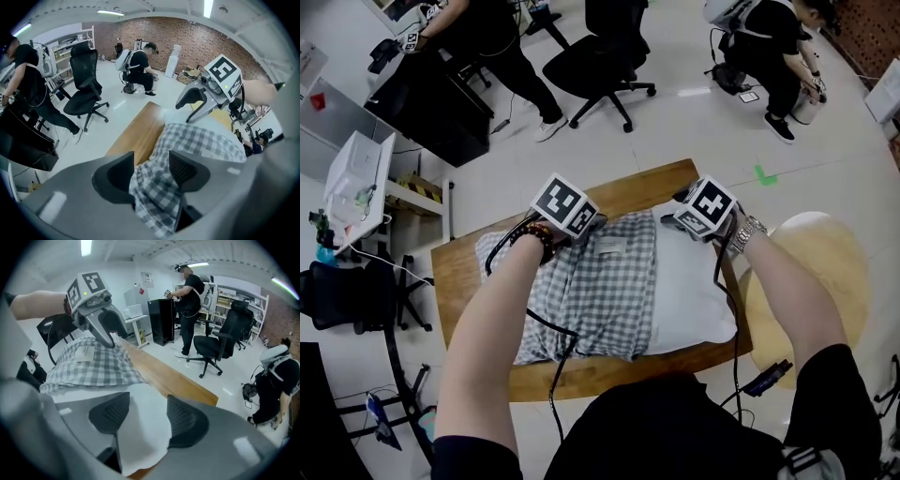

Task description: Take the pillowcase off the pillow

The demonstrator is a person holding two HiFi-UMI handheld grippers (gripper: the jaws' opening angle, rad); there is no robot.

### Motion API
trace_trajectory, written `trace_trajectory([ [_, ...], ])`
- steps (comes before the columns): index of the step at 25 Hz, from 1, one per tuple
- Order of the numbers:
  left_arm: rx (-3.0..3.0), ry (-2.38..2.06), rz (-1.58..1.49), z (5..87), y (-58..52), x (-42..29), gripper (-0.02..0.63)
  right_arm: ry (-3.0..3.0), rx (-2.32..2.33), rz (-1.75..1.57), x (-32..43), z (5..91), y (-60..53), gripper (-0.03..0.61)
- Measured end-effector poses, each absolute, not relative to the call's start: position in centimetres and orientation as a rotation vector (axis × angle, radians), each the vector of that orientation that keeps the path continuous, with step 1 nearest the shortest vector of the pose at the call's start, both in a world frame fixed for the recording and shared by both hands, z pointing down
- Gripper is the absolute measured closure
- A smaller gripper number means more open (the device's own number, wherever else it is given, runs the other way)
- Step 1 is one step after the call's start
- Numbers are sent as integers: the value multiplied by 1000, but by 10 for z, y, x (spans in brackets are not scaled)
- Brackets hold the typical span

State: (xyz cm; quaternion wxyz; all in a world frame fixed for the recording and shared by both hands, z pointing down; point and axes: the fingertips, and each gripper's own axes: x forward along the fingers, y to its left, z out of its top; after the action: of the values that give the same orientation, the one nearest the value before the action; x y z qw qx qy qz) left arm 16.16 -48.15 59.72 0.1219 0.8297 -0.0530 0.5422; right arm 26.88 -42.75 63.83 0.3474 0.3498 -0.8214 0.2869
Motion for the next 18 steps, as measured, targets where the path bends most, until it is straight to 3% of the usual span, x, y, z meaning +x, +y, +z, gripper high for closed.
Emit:
trace_trajectory([
  [6,2320,-37,1709,633,-474,154,386,-2114,887,757,267,650,-434,328],
  [8,2297,-17,1718,639,-473,152,422,-2110,881,780,264,655,-434,336],
  [12,2310,-19,1760,635,-478,150,594,-2091,879,784,260,653,-434,500],
  [14,2323,-53,1773,630,-486,148,601,-2082,896,757,260,647,-439,557],
  [18,2319,-166,1766,624,-494,137,604,-2080,951,732,267,640,-431,565],
])
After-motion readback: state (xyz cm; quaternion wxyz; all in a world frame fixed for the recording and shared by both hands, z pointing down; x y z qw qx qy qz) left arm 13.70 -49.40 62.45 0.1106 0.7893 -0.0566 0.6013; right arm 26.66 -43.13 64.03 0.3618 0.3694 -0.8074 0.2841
